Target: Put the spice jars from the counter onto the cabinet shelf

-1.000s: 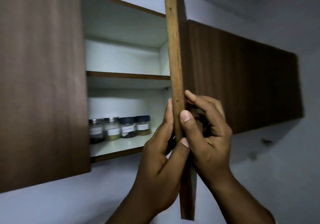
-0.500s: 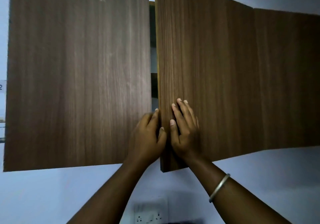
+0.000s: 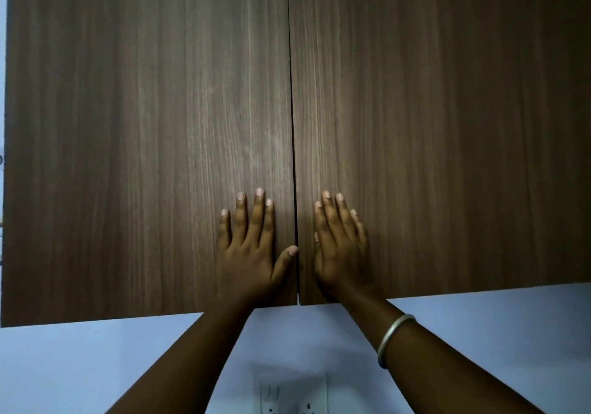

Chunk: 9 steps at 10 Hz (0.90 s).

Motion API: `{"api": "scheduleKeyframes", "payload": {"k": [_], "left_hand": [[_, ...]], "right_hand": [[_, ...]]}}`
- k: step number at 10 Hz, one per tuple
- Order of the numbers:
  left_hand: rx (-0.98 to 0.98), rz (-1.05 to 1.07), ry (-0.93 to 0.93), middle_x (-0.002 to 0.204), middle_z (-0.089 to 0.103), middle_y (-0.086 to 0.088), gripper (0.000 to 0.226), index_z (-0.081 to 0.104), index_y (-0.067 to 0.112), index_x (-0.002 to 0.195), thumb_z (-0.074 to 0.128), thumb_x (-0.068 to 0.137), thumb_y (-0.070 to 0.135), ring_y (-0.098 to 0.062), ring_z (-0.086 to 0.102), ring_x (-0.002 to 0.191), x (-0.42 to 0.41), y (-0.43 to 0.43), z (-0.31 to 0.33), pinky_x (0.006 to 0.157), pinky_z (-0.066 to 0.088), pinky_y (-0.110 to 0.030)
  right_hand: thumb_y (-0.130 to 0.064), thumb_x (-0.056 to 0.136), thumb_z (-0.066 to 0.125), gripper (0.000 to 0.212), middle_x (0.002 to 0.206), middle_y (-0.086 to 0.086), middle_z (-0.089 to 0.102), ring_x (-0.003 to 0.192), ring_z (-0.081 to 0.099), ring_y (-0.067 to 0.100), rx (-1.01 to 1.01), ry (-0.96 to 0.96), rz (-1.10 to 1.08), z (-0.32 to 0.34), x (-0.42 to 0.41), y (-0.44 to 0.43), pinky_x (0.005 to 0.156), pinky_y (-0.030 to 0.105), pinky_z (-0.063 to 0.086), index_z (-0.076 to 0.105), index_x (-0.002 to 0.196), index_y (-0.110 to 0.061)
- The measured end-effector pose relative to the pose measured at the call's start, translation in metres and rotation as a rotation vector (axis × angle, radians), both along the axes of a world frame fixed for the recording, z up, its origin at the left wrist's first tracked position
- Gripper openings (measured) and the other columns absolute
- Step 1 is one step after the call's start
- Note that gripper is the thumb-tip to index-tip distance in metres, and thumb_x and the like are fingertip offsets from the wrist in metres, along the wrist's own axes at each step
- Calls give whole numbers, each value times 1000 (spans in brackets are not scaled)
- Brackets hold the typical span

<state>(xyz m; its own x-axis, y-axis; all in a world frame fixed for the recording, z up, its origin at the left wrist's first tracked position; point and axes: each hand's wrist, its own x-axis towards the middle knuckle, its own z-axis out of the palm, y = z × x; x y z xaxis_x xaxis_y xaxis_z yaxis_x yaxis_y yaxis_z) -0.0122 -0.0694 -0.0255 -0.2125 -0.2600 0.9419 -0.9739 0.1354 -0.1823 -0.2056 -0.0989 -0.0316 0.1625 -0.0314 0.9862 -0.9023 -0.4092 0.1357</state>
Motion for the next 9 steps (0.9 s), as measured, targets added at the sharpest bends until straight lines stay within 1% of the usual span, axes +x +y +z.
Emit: {"api": "scheduleKeyframes", "payload": {"k": [1,2,3,4,5,6,7,8,9], "left_hand": [[-35,29,-17,177,3,-14,88,11,8,167,14,104,69,-38,0,164,1,-10,-2,131,1,-57],[-73,35,-26,177,3,-13,87,11,9,168,15,105,68,-37,-1,164,1,-13,-3,131,-1,-56],[-69,14,-12,177,6,-13,84,13,9,167,16,105,66,-37,2,164,0,-10,-2,131,1,-56],[-22,-11,-2,177,10,-12,81,18,10,167,20,106,63,-36,6,164,1,0,-1,131,8,-57],[31,26,-26,175,19,-10,77,28,13,165,25,105,62,-35,17,162,6,17,8,126,20,-56],[93,53,-58,169,36,-11,74,44,15,158,26,103,61,-37,36,154,9,40,26,117,33,-53],[121,49,-52,163,47,-11,70,54,15,151,27,103,57,-35,42,150,5,62,42,118,32,-54],[75,9,-22,168,39,-11,66,43,15,158,29,105,53,-34,29,158,4,74,43,126,23,-56],[-21,-12,-37,172,30,-10,67,33,15,163,33,107,51,-34,21,161,1,81,39,129,18,-55]], "right_hand": [[-20,99,42,64,170,10,22,159,13,28,-29,7,-10,0,-1,-7,127,49,15,27,161,-11],[-18,99,44,66,170,10,22,159,12,28,-38,10,-31,0,-1,-7,127,49,15,26,161,-11],[-17,99,46,65,169,11,24,159,15,29,-26,3,-32,1,0,-1,126,49,17,29,160,-10],[-18,98,50,60,166,13,33,156,25,32,2,-3,-34,4,0,10,123,51,24,38,156,-8],[-22,95,56,56,158,17,45,149,38,36,80,11,-65,18,0,31,114,52,34,51,148,-5],[-27,95,55,52,154,17,50,147,41,35,110,38,-67,33,-2,51,115,51,33,57,142,-4],[-34,99,50,58,163,15,38,155,28,32,97,46,-63,41,0,69,122,52,22,48,150,-6],[-41,102,47,66,168,15,28,157,21,32,78,31,-59,38,6,75,125,54,16,37,157,-7],[-48,103,43,71,169,15,22,158,17,31,89,13,-49,37,12,80,126,54,12,29,160,-7]]}}
